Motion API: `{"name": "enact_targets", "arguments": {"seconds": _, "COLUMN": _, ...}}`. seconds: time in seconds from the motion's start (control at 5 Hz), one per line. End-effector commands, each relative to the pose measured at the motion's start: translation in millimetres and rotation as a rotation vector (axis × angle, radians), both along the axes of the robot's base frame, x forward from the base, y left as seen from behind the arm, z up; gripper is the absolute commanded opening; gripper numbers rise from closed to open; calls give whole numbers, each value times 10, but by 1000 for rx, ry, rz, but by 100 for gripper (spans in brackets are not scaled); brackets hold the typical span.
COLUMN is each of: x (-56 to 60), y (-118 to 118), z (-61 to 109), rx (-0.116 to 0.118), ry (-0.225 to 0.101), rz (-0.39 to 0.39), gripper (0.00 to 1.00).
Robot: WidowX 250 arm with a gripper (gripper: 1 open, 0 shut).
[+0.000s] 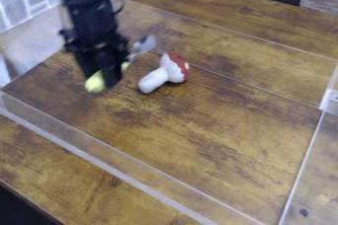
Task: Move the green spoon to the right
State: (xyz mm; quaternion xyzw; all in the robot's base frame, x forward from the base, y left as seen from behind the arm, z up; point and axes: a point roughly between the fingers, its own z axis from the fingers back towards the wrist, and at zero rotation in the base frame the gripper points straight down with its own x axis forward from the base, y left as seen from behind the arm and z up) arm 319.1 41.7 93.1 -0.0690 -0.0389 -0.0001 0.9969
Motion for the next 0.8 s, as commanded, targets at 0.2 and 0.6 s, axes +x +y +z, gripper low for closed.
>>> {"name": "enact_targets", "arguments": {"seconds": 0.2, "x": 444, "y": -872, "z": 377, "rx": 20, "ry": -125, "rz": -191, "gripper": 0}}
{"name": "enact_targets", "arguments": {"seconds": 0.6, "x": 550, "y": -1504, "z": -52, "rx": 7, "ry": -105, "rz": -331, "gripper": 0}}
